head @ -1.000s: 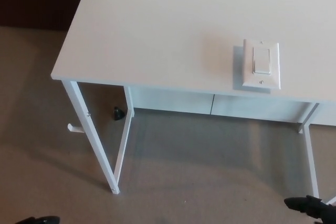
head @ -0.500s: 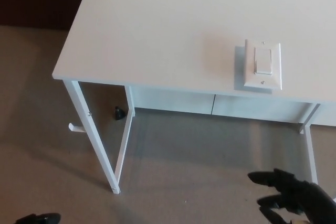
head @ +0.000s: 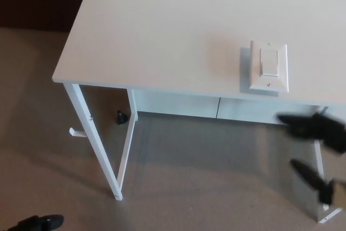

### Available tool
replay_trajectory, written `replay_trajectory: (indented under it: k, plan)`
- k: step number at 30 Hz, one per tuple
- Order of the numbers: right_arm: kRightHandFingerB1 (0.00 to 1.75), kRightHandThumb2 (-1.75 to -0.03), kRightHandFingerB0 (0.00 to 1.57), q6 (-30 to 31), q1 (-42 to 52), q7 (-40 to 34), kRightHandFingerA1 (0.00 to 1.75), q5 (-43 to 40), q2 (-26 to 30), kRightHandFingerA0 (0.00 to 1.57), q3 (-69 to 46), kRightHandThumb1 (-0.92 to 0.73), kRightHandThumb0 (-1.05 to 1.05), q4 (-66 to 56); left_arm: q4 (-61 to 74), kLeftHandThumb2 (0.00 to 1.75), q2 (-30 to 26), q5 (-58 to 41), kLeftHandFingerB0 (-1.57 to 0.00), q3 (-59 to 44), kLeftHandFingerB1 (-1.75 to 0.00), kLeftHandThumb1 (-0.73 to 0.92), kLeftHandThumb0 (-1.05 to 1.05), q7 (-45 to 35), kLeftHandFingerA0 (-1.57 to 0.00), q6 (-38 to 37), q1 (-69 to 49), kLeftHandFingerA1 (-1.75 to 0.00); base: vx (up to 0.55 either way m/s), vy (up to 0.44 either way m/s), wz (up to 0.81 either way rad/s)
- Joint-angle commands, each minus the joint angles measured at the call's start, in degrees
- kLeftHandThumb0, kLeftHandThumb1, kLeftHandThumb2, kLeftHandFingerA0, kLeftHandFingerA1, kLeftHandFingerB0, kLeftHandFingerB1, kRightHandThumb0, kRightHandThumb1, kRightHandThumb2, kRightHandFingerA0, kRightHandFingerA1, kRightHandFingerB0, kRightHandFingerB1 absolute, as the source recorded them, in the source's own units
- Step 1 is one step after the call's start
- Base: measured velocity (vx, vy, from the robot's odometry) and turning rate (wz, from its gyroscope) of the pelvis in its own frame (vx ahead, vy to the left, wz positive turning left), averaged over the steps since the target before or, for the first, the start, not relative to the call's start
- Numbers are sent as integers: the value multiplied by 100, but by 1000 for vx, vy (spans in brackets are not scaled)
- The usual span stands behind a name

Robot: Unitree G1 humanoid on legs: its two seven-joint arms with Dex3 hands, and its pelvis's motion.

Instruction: The robot walk towards a table in front and then clicks the light switch button using the right hand's index finger

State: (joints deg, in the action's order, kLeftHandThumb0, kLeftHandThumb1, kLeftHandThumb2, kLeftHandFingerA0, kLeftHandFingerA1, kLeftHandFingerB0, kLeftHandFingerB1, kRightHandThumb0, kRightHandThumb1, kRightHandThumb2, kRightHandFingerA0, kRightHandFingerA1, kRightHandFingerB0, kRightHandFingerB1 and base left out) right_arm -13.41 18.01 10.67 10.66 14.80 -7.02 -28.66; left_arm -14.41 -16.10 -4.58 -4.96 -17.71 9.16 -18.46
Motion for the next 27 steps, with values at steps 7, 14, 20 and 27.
replay_trajectory:
  k: [7,14,20,27]
  plan:
    - [43,-86,21,56,-1293,-1508,44,3152,461,9,-293,-52,-71,154,23,57,-122,108,-40,7,-39,60,-19,6,-46,-17,-45,-43,-85,-34,1]
    - [43,-87,18,506,-2233,-1397,31,3676,959,5,176,-53,-73,1281,-65,58,-181,121,-39,-1,-39,61,-18,-37,-45,-86,45,-42,-54,-22,1]
    - [28,-60,19,836,-2734,-1307,25,4081,1314,1,533,-69,-68,1987,-3,58,-167,84,-40,-22,-39,61,-18,-44,-45,-37,5,-42,0,0,0]
    - [25,-61,15,1115,-3375,-1342,17,4569,1710,0,1073,-70,-65,2887,80,58,-182,110,-40,-14,-39,61,-18,-14,-45,29,50,-42,0,0,0]
